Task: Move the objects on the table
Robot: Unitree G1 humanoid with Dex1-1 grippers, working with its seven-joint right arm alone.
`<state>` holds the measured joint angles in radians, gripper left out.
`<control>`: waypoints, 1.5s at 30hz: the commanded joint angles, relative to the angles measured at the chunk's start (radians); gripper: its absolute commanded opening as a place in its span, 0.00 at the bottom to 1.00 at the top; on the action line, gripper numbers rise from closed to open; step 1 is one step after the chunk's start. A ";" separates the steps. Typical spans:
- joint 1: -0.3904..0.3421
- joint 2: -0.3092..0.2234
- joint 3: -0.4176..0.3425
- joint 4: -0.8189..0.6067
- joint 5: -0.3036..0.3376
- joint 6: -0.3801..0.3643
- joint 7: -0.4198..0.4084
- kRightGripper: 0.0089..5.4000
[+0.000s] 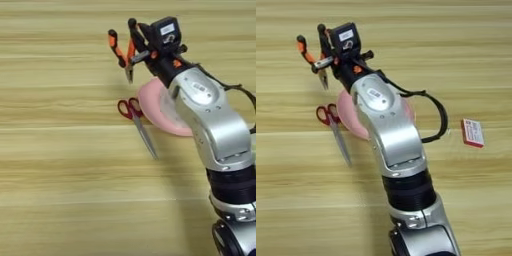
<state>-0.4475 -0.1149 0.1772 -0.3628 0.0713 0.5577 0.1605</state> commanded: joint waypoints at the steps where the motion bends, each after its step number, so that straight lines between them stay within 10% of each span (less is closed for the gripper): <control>1: -0.052 0.034 0.035 0.007 -0.013 -0.094 0.015 0.13; 24: 0.033 0.120 0.079 0.321 -0.048 -0.354 0.058 0.13; 45: 0.315 0.054 0.104 0.104 -0.069 -0.271 0.107 0.00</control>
<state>-0.1309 -0.0509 0.2859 -0.1646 0.0009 0.2823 0.2689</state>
